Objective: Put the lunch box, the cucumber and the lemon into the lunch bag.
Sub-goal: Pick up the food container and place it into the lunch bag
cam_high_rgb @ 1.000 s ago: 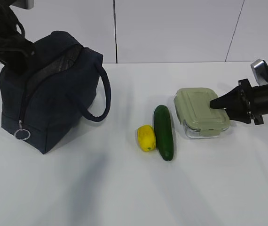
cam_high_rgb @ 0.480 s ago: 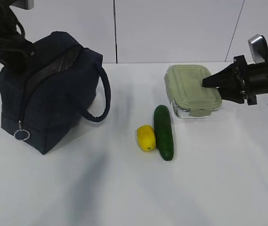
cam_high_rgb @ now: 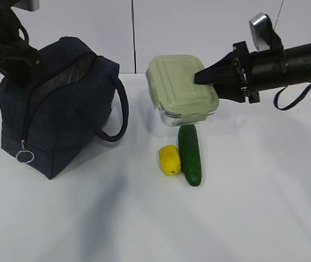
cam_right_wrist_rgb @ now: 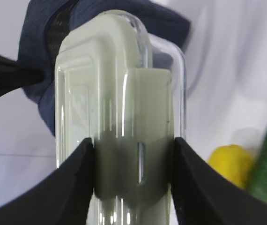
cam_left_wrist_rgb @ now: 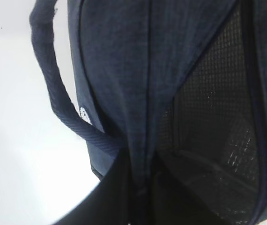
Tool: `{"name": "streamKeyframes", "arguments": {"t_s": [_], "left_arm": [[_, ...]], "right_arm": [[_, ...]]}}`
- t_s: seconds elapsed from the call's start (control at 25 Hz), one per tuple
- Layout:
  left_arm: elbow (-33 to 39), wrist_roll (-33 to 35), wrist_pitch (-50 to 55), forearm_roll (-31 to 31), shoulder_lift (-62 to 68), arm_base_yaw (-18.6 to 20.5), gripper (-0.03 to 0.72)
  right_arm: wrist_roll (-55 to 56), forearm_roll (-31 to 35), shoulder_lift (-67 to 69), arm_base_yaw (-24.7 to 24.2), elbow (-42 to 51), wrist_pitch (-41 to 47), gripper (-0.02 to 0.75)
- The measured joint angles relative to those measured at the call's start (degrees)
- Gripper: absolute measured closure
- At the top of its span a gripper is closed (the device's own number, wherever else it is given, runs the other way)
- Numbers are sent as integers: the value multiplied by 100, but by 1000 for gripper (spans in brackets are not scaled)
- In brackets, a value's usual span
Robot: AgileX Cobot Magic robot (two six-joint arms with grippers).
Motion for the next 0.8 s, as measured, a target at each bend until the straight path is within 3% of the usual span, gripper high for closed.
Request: {"name": "streamKeyframes", "arguments": {"t_s": [0.36,0.8], "left_arm": [[0,0,157,-267,0,0,667],[0,-12,198,-433,0,-462,667]], "right_arm": [[0,402,0,766,-299,12,375],[-305,810,128,971,-299,35,375]]}}
